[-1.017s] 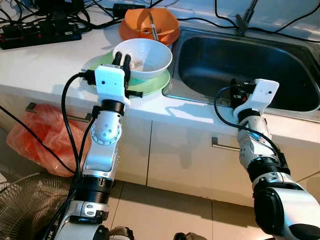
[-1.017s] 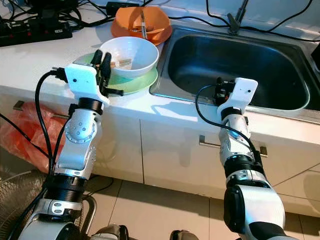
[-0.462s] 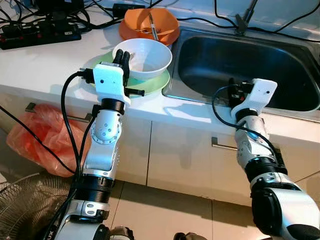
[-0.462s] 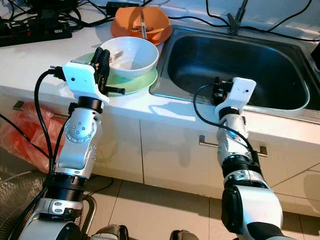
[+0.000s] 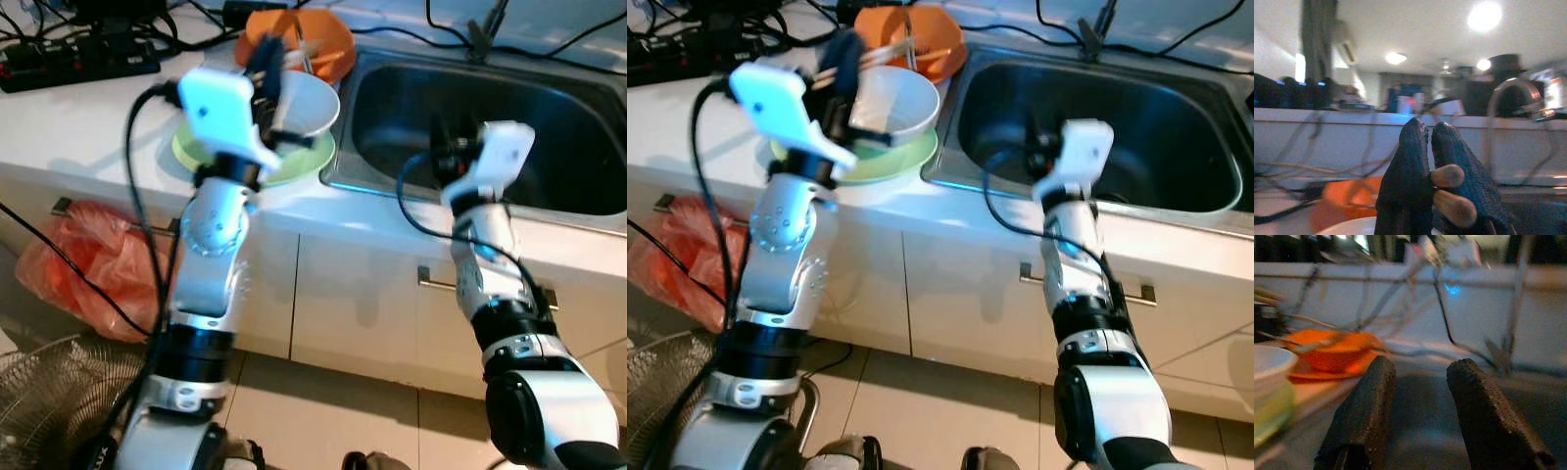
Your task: Kitchen organization
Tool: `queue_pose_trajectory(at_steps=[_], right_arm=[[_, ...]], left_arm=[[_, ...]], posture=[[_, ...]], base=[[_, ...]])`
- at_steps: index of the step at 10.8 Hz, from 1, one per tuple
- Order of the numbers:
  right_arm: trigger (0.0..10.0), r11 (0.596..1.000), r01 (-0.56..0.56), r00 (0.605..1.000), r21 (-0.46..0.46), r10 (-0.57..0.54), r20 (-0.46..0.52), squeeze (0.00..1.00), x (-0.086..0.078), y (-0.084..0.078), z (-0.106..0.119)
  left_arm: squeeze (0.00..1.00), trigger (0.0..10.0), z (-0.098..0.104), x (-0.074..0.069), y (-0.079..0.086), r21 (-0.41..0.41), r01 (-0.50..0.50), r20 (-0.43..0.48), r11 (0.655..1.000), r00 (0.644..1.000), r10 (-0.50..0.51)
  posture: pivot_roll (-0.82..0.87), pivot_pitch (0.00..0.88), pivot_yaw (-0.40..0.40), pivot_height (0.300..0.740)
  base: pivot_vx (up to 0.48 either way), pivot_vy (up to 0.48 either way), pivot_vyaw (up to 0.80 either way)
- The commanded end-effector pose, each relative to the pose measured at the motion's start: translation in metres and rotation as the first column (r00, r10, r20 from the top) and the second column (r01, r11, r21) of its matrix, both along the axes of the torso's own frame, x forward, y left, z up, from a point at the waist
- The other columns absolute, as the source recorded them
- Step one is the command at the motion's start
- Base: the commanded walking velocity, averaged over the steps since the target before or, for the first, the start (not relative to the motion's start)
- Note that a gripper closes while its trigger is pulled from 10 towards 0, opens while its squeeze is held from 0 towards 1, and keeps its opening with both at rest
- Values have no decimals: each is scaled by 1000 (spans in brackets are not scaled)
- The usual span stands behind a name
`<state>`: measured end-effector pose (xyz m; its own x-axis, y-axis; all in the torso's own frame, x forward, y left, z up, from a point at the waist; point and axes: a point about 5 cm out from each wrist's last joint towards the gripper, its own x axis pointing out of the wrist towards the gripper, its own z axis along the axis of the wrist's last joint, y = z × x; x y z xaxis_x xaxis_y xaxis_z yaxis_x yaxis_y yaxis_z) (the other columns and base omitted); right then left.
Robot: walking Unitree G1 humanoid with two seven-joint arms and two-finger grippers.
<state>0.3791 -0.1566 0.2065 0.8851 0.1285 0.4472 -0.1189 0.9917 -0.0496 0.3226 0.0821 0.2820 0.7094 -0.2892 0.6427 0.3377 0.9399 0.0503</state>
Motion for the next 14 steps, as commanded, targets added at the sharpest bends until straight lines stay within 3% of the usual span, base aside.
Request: queue_pose_trajectory(at_steps=[1, 2, 4, 8, 14], right_arm=[[10000, 994, -27, 998, -103, 33, 61, 0, -2, 7, 10], [10000, 977, -43, 994, -207, 62, 86, 0, -5, 15, 11], [10000, 964, -110, 990, -242, 129, 65, 0, -10, 29, 1], [10000, 933, -96, 985, -348, 138, 99, 0, -14, 39, 2], [10000, 936, -10, 986, -351, 68, 153, 0, -14, 37, 8]], left_arm=[[0, 10000, 10, -4, -7, -19, 64, 18, 998, 998, -64], [0, 10000, 11, -4, -8, -53, 89, 2, 995, 996, -89], [0, 10000, 11, -7, -12, -36, 144, -13, 989, 989, -145], [0, 10000, 5, -11, -22, -15, 259, -70, 966, 963, -260], [0, 10000, -8, -13, -33, 92, 336, -176, 937, 932, -317]], posture=[[92, 113, -19, 740], [92, 113, -19, 740], [92, 113, -19, 740], [91, 111, -15, 740], [90, 107, -8, 740]], base=[[0, 0, 0], [0, 0, 0], [0, 0, 0], [0, 0, 0], [0, 0, 0]])
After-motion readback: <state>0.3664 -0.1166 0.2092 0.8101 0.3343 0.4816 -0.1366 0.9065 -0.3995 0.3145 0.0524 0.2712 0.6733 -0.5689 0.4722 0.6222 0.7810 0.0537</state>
